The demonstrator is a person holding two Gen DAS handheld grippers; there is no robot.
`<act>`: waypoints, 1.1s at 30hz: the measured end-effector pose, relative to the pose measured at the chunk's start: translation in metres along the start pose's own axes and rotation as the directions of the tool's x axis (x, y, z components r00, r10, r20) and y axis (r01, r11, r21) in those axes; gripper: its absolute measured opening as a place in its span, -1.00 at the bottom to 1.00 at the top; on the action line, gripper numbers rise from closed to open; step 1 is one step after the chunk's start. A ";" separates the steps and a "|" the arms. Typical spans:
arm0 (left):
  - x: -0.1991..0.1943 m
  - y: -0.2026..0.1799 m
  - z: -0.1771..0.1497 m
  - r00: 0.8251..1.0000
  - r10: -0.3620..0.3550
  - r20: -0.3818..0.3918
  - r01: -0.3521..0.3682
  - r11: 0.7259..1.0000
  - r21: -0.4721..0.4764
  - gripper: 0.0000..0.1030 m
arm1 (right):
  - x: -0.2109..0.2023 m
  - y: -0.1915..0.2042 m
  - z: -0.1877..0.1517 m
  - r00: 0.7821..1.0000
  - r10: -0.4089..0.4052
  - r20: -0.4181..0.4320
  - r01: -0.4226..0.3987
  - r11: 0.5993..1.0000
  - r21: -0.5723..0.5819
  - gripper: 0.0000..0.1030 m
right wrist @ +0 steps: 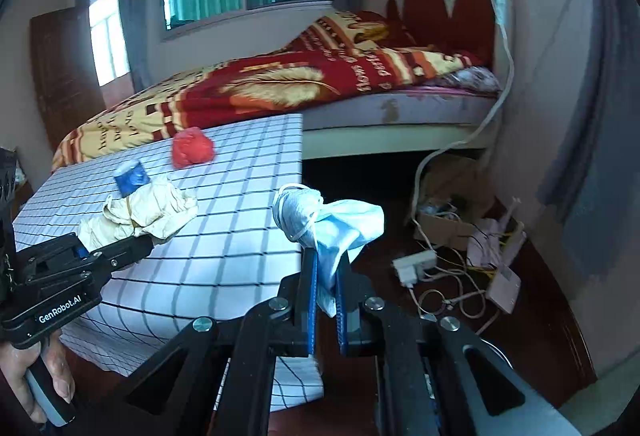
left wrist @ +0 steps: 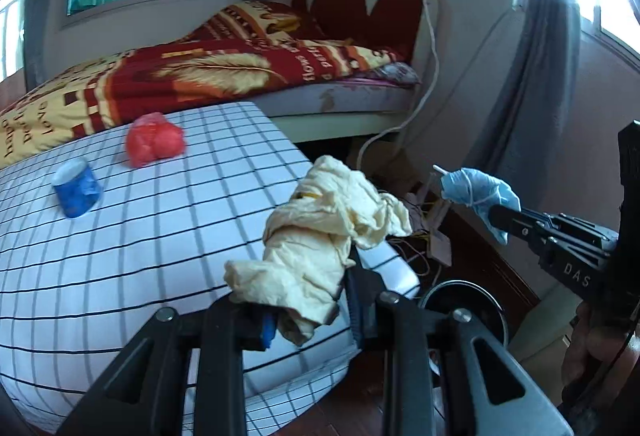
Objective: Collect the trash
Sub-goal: 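Carry the beige cloth and light blue item with both tools over the bucket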
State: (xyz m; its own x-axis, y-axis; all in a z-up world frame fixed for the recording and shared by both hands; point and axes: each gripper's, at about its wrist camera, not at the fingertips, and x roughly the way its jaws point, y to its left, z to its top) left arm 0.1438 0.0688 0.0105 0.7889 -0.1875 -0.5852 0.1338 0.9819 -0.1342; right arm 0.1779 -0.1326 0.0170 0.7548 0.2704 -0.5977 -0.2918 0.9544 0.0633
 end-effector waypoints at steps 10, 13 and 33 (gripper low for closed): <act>0.021 -0.064 0.000 0.995 -0.095 -0.037 0.098 0.992 0.080 -0.43 | -0.023 -0.062 -0.021 0.995 -0.098 -0.013 0.099 0.992 0.073 -0.84; 0.029 -0.083 -0.001 0.991 -0.125 -0.052 0.130 0.986 0.102 -0.43 | -0.029 -0.080 -0.029 0.992 -0.128 -0.022 0.129 0.987 0.094 -0.84; 0.090 -0.181 -0.046 0.927 -0.284 -0.246 0.333 0.924 0.186 -0.43 | -0.042 -0.177 -0.113 0.957 -0.236 -0.171 0.268 0.943 0.196 -0.83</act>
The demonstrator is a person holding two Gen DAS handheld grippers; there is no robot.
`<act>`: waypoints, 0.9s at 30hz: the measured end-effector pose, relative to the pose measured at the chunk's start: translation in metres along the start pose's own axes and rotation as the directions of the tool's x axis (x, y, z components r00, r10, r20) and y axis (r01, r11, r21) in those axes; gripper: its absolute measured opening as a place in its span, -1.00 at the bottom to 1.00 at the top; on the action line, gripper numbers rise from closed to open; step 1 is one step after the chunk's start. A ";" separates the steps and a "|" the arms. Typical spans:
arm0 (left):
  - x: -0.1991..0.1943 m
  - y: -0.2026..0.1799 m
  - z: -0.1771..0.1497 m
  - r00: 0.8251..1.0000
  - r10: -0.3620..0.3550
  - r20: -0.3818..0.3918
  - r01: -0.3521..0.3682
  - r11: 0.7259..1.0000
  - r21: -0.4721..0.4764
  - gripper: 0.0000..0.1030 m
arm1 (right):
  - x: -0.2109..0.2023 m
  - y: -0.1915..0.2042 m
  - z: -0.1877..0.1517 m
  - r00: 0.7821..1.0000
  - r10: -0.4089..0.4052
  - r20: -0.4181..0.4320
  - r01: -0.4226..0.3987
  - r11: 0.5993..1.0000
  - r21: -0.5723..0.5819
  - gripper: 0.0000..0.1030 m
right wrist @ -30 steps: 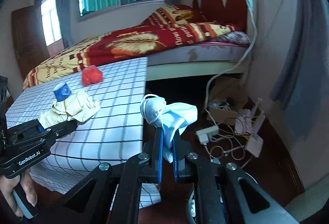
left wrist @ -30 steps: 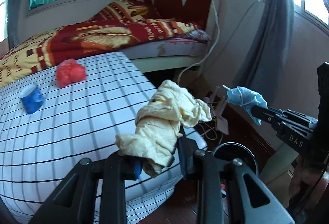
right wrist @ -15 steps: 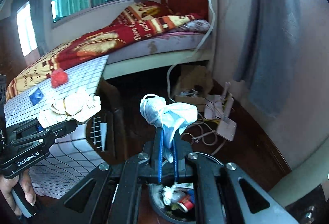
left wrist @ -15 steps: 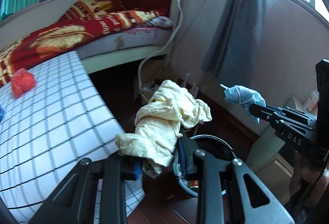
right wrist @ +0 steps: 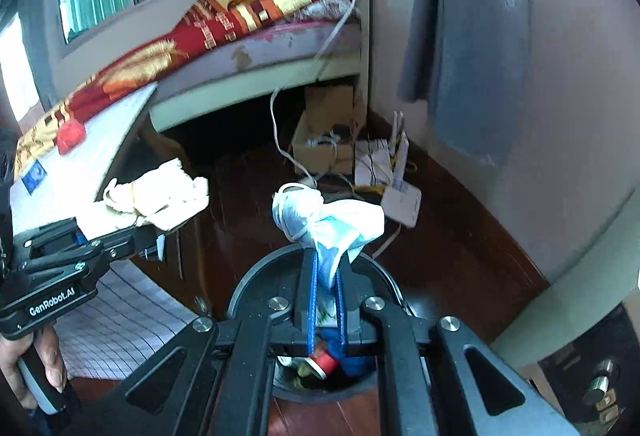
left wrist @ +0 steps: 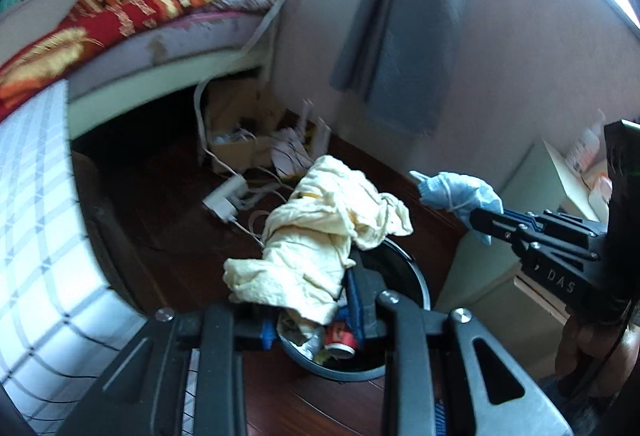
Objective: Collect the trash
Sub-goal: 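Carry the beige cloth and light blue item with both tools over the bucket, then open both tools to drop the cloth and blue item into the bucket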
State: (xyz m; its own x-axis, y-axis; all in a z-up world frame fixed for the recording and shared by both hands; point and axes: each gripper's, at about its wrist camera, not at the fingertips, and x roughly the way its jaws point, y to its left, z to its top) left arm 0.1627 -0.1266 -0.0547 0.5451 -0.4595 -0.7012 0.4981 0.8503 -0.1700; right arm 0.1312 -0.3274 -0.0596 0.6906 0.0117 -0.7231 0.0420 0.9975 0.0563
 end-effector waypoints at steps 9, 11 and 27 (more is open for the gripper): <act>0.061 -0.018 -0.029 0.986 -0.034 -0.161 0.040 0.999 0.032 -0.43 | 0.047 -0.021 -0.042 0.989 0.029 -0.148 -0.031 0.999 -0.010 -0.83; 0.073 -0.020 -0.033 0.981 -0.030 -0.193 0.038 0.999 0.034 -0.43 | 0.058 -0.022 -0.049 0.983 0.039 -0.178 -0.043 0.999 -0.021 -0.83; 0.103 0.001 -0.051 0.959 0.044 -0.281 -0.048 0.999 -0.006 0.99 | 0.113 -0.047 -0.069 0.958 -0.077 -0.277 0.070 0.997 -0.037 1.00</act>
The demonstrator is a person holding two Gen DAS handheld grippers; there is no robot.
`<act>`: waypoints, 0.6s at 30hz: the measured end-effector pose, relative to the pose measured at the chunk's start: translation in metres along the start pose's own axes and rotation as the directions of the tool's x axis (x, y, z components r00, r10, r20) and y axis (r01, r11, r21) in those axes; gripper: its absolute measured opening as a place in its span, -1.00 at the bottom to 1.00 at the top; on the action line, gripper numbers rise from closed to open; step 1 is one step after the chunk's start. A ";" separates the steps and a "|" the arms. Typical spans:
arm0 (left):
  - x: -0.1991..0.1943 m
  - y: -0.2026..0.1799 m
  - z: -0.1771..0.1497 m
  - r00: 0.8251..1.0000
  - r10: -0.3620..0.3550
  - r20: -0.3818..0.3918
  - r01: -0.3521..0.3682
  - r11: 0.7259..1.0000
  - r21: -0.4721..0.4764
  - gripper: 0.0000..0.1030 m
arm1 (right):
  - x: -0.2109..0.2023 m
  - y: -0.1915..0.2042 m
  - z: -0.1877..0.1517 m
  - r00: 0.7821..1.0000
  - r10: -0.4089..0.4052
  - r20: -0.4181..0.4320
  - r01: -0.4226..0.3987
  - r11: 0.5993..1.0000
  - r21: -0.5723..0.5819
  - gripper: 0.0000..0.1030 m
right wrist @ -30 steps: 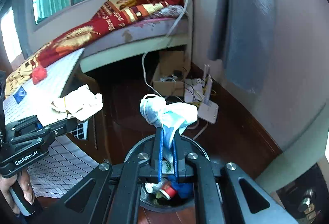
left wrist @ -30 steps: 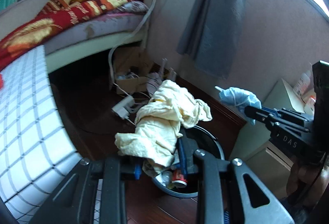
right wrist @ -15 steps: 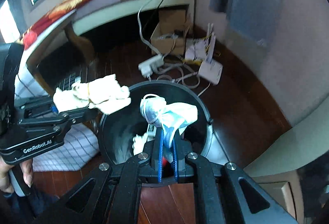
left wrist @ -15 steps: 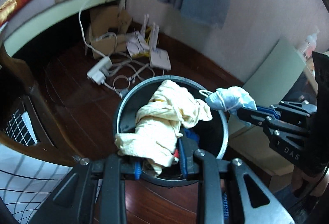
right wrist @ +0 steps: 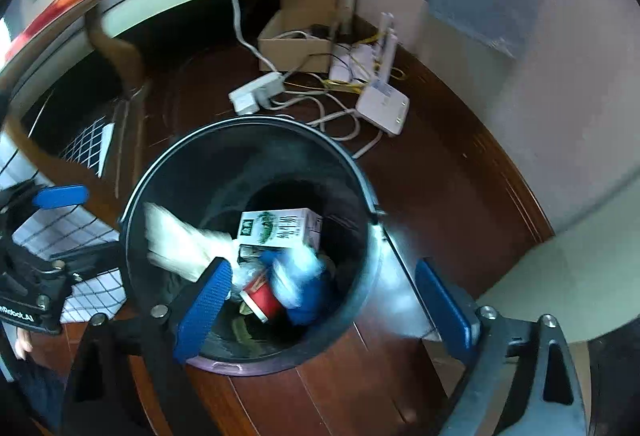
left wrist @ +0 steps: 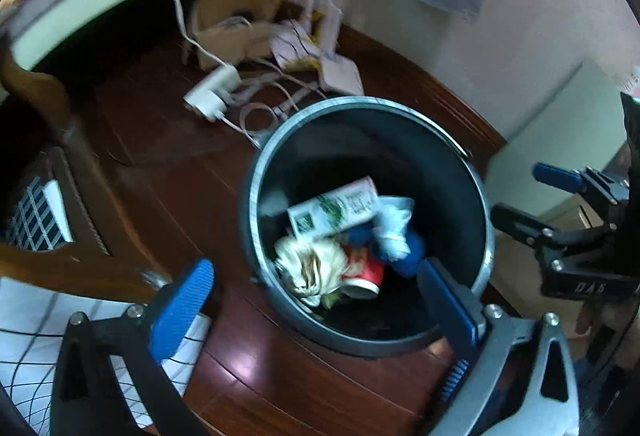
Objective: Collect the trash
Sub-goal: 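Open both tools to drop the cloth and blue item into the bucket, then move both tools back toward the blue cup and red bag on the table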
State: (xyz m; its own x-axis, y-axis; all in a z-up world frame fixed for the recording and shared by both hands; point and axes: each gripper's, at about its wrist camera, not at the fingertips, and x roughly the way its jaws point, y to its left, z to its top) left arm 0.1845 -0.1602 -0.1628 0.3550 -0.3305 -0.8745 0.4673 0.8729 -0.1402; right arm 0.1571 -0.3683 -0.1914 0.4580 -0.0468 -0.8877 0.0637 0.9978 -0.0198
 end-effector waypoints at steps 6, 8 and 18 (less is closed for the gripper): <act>-0.020 0.001 -0.001 0.998 0.040 0.055 -0.040 0.999 0.003 0.99 | -0.006 0.006 -0.001 0.999 -0.042 0.011 0.043 0.999 -0.019 1.00; -0.028 0.001 -0.001 0.997 0.040 0.070 -0.041 0.999 0.011 0.99 | -0.008 0.008 -0.001 0.999 -0.045 0.016 0.046 0.999 -0.023 1.00; -0.070 0.000 0.008 0.982 0.072 0.177 -0.071 0.997 -0.012 0.99 | -0.049 0.011 0.009 0.994 -0.045 0.104 0.046 0.999 -0.002 1.00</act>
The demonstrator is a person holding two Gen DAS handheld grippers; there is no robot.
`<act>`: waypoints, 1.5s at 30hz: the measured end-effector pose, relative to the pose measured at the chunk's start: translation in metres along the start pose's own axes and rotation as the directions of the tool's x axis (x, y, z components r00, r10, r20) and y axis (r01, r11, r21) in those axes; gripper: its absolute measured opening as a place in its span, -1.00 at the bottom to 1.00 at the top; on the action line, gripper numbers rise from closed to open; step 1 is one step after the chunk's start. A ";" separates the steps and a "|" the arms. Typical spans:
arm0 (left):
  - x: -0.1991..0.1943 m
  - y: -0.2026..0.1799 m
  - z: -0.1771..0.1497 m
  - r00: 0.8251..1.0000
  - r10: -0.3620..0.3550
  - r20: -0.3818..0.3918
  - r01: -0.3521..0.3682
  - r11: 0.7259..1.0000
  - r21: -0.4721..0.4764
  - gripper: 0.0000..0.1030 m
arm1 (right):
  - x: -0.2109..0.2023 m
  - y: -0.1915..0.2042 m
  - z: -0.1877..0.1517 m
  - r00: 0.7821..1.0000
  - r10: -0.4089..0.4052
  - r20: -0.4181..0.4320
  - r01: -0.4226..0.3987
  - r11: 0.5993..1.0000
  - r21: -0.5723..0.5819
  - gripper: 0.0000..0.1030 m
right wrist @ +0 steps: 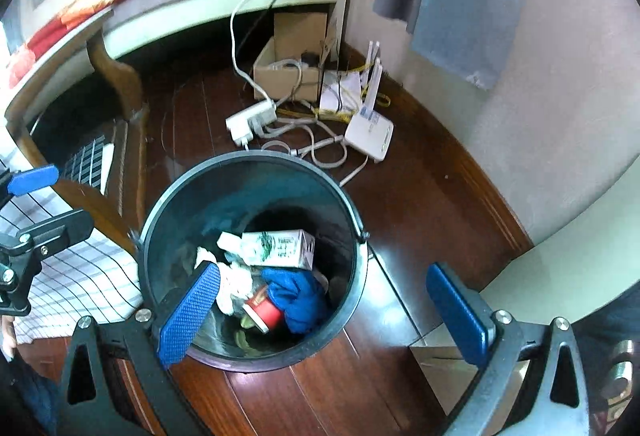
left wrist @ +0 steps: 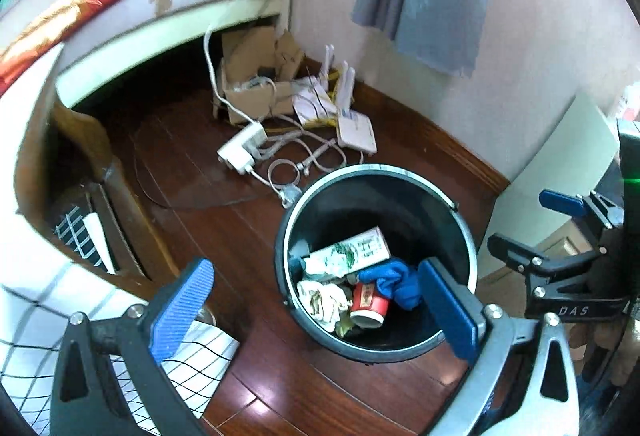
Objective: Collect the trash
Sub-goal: 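Move both tools back toward the blue cup and red bag on the table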
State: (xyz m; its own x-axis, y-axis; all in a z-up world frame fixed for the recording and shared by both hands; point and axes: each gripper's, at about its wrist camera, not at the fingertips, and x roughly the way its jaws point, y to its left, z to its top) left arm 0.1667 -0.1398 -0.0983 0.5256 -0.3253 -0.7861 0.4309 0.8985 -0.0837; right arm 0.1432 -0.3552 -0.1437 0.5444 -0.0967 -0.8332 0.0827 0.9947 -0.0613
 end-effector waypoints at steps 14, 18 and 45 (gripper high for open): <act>-0.073 0.027 0.016 0.986 0.081 0.147 -0.073 0.996 -0.058 0.99 | -0.074 0.034 0.039 0.983 0.057 0.174 -0.052 0.998 -0.034 1.00; -0.098 0.047 0.018 0.973 0.131 0.190 -0.116 0.989 -0.088 0.99 | -0.089 0.059 0.055 0.968 0.106 0.226 -0.089 0.993 -0.083 1.00; -0.198 0.318 -0.052 0.831 0.550 0.084 -0.425 0.725 -0.542 0.59 | -0.112 0.327 0.160 0.855 0.474 0.211 -0.345 0.823 -0.451 1.00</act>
State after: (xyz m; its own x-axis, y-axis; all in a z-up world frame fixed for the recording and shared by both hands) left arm 0.1614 0.2257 -0.0009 0.7351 0.1991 -0.6480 -0.3089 0.9493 -0.0588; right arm 0.2426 -0.0247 0.0174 0.6808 0.3810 -0.6255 -0.4959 0.8683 -0.0108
